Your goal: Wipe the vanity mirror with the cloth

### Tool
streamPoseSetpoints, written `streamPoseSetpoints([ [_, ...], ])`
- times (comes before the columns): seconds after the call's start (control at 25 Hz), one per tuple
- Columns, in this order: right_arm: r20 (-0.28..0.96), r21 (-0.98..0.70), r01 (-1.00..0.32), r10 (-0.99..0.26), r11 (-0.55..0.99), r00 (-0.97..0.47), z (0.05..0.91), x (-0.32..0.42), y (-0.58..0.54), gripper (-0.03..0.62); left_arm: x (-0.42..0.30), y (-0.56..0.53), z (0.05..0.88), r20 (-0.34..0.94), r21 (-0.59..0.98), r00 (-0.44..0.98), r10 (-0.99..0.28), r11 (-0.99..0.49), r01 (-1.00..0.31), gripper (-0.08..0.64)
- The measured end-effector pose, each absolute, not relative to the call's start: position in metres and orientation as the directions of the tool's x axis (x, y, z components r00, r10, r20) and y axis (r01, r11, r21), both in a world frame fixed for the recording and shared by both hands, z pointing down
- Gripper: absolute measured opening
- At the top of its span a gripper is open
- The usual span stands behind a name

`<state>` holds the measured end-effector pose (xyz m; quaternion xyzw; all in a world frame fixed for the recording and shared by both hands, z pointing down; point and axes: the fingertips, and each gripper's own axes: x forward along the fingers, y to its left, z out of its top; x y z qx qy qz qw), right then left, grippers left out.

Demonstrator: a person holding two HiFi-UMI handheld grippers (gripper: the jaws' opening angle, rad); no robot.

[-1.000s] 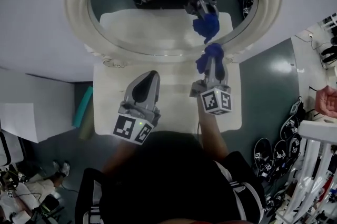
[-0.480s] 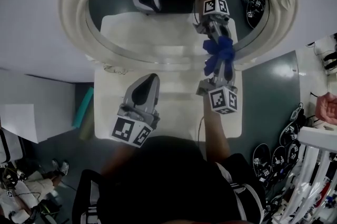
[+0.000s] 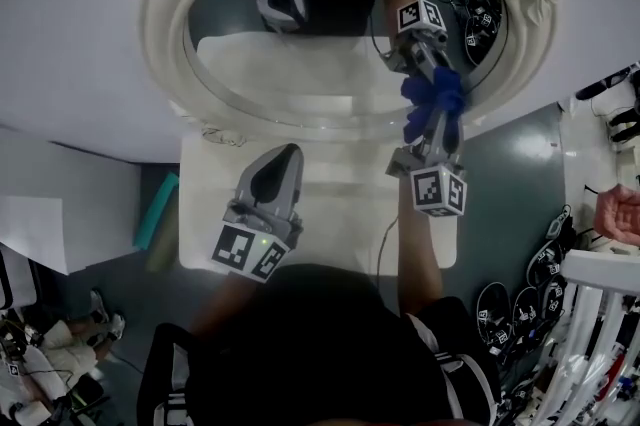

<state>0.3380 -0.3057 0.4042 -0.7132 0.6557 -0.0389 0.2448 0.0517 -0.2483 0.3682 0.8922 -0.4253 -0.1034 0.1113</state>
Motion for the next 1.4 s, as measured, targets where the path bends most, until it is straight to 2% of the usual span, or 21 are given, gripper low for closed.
streamPoseSetpoints([
  [0.68, -0.418, -0.254, -0.965, -0.907, 0.063, 0.051, 0.284, 0.303, -0.300, 0.052, 0.012, -0.221, 0.340, -0.127, 0.273, 0.616, -0.778, -0.624, -0.732, 0.011],
  [1.4, -0.471, -0.102, -0.978, -0.875, 0.182, -0.113, 0.179, 0.255, -0.310, 0.052, -0.011, -0.213, 0.329, -0.128, 0.248, 0.576, -0.807, -0.589, -0.769, 0.011],
])
